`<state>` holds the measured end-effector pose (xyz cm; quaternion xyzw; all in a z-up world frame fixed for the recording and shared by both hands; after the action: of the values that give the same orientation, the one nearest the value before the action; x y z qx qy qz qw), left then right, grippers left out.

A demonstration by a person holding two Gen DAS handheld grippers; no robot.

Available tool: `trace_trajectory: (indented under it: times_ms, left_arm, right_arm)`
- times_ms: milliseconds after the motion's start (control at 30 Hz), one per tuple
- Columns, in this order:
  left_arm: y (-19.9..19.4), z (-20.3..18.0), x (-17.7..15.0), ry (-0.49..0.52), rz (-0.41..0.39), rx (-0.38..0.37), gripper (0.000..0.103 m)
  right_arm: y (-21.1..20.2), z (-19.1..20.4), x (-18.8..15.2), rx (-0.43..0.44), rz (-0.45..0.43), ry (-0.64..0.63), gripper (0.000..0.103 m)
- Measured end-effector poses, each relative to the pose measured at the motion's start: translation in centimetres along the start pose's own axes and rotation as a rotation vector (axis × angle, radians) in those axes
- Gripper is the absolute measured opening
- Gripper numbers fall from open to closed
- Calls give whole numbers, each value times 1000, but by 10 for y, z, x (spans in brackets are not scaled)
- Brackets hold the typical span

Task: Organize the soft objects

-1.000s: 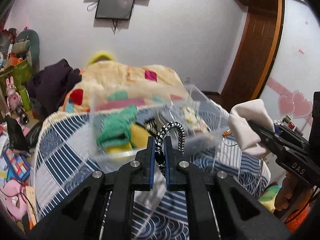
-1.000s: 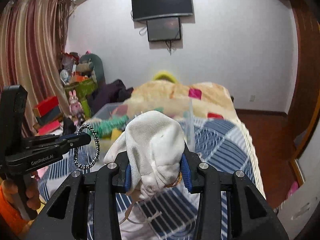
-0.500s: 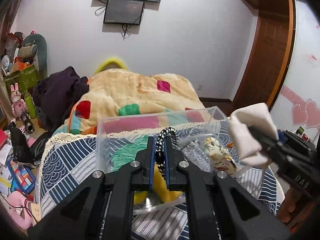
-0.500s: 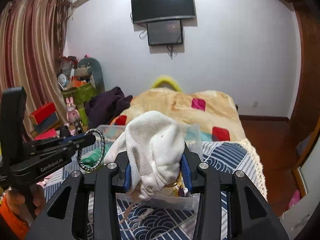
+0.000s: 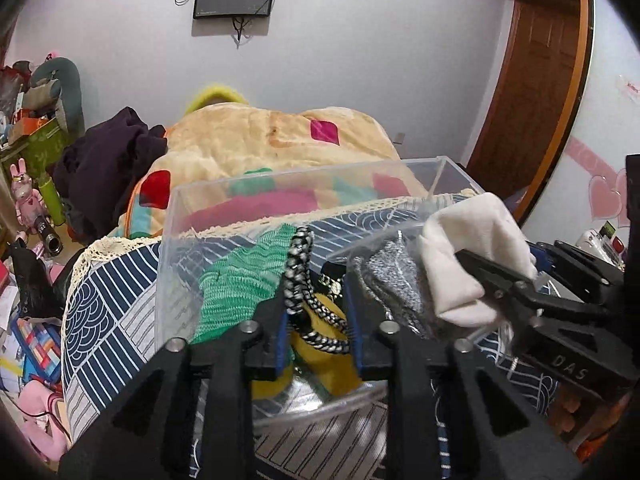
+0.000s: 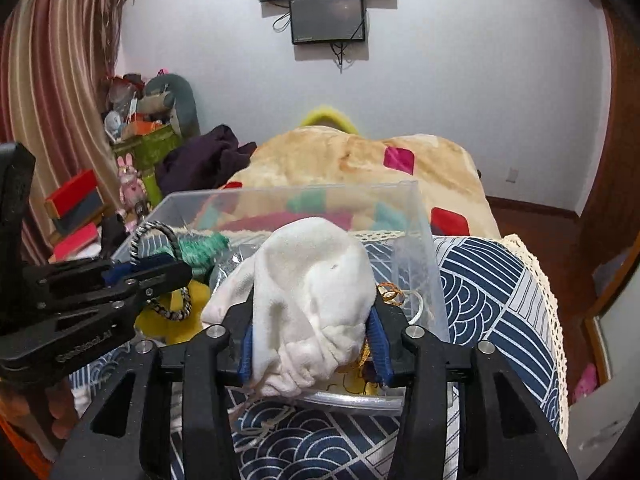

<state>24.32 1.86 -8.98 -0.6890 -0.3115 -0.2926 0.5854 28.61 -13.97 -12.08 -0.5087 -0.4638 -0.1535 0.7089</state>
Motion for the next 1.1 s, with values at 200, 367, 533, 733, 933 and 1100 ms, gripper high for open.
trace_trajectory:
  times_ms: [200, 367, 533, 733, 933, 1100]
  left_arm:
    - [-23, -3, -6, 22, -42, 21, 65]
    - [-43, 1, -6, 18, -66, 11, 66]
    - [-75, 0, 0, 15, -135, 5, 66]
    - [-126, -15, 6, 37, -251, -13, 66]
    - [-174, -30, 3, 77, -358, -13, 79]
    - [-202, -36, -7, 87, -422, -14, 96]
  right_arm:
    - [-8, -2, 0, -31, -1, -16, 59]
    - [-25, -5, 2, -58, -52, -23, 68]
    - [-56, -6, 8, -43, -111, -20, 68]
    - [-105, -2, 17, -22, -236, 3, 78]
    - [-142, 8, 19, 4, -324, 3, 81]
    - [-157, 21, 12, 15, -348, -24, 83]
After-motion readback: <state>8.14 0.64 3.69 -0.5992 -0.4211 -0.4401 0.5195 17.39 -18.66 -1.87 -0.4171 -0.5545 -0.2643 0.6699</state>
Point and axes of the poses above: each gripper's, at about its wrist camera, not at the fingertips, and y roughly the way its jaws point, z to its left, x to its top, the point moved 3 cm from there along y, roughly the way its jaws point, and after that the axes turned 1 degree about -z, right-handed, at the moved point
